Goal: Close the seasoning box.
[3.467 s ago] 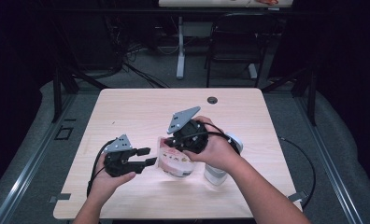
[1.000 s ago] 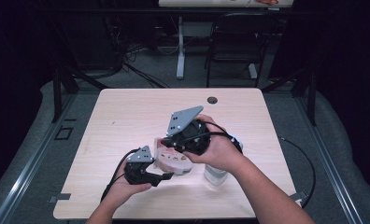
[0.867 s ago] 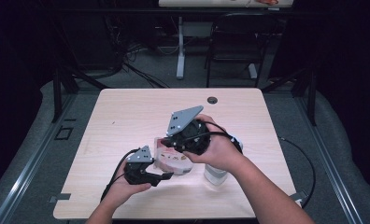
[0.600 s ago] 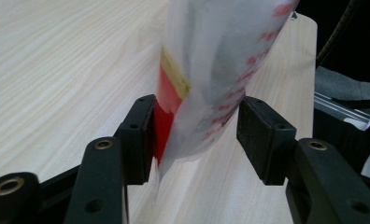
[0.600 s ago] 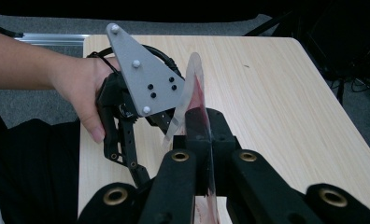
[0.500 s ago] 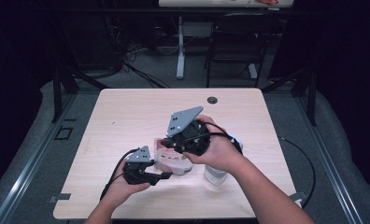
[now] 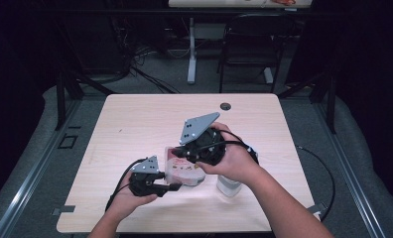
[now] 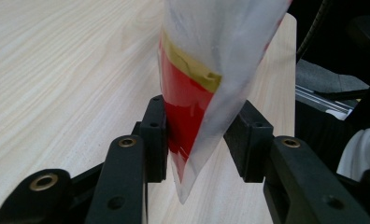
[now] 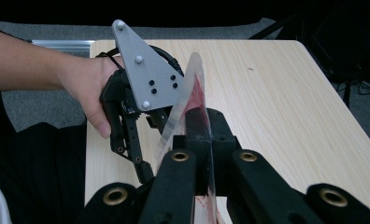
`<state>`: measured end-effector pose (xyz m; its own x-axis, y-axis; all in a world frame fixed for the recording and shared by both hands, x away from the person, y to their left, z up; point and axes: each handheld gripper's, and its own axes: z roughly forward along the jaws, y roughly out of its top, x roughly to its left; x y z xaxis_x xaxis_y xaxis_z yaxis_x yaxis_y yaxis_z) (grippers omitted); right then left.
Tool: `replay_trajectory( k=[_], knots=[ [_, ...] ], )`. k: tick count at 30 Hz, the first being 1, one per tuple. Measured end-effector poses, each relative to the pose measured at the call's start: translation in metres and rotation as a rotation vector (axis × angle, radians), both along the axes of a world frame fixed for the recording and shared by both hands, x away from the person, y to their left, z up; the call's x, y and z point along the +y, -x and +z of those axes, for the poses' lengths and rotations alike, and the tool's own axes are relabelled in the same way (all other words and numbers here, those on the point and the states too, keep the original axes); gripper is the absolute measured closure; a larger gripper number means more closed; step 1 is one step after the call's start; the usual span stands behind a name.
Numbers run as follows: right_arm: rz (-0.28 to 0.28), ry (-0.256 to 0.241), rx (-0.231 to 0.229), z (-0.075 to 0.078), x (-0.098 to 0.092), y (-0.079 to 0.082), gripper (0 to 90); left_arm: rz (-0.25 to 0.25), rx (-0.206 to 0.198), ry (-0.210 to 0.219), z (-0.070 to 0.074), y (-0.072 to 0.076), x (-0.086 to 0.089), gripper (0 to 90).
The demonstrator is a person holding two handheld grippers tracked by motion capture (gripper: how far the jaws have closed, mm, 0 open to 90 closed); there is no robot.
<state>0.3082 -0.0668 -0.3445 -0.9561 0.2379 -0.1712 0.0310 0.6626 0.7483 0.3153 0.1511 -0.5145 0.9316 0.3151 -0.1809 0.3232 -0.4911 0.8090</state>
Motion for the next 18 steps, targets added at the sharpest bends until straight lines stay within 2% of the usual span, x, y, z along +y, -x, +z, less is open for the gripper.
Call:
replay_trajectory(
  k=[12,18],
  knots=[
    [-0.008,-0.018,0.015,-0.0009,-0.0049,-0.0025,89.3,0.001,0.004,-0.017,0.0045,0.0002,0.0033,66.1],
    [-0.018,-0.027,0.015,0.0007,-0.0089,-0.0030,87.8,0.017,-0.009,-0.030,0.0095,0.0002,0.0083,68.1]
  ],
)
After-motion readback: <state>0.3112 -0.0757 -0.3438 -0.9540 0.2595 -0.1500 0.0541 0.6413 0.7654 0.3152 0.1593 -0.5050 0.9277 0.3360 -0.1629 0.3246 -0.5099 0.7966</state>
